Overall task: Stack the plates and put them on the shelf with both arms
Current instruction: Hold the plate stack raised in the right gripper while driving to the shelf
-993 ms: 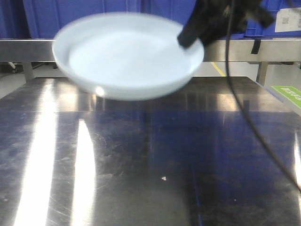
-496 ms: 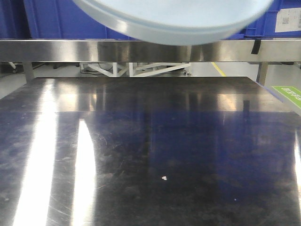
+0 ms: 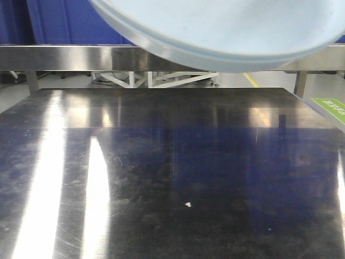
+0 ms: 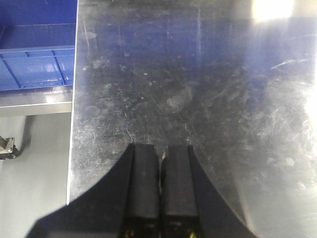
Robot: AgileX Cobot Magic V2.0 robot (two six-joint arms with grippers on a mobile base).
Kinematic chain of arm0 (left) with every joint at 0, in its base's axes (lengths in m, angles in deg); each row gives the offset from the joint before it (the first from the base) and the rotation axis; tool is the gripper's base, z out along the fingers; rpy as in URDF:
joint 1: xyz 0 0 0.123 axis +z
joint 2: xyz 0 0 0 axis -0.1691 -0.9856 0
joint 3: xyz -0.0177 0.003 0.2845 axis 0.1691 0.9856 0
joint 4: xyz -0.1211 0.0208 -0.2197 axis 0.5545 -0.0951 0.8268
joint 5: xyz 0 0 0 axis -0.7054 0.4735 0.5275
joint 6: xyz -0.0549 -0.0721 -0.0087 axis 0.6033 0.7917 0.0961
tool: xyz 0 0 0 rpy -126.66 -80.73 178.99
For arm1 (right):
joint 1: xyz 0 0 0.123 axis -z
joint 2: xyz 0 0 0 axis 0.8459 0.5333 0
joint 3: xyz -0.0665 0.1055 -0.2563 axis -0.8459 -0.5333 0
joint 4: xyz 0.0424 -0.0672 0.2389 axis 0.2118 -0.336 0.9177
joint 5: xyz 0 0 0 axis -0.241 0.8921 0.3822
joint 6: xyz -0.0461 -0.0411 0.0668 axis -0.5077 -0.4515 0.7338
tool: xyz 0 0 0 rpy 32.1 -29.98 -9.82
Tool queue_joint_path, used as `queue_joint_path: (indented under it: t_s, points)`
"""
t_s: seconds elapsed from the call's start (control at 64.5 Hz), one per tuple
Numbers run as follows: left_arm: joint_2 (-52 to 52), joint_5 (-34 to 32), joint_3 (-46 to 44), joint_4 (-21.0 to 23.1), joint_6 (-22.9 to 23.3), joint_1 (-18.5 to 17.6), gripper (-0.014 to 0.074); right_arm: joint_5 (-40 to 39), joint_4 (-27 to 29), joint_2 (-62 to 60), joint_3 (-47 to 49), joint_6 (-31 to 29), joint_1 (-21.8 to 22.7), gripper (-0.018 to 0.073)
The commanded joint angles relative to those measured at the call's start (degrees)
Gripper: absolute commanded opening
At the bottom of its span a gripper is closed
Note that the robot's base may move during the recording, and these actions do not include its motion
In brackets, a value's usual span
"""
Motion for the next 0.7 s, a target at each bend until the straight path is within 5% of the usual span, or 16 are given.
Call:
queue_joint_path:
  t_s: [0.0, 0.683]
  points:
    - [0.3, -4.9, -1.6, 0.8, 0.3, 0.1, 0.0087, -4.6, 2.0, -0.7, 1.7, -0.4, 0.1, 0.0056]
    - [0.3, -4.9, -1.6, 0.8, 0.3, 0.1, 0.0085, -4.6, 2.0, -0.7, 1.7, -0.4, 0.1, 0.0056]
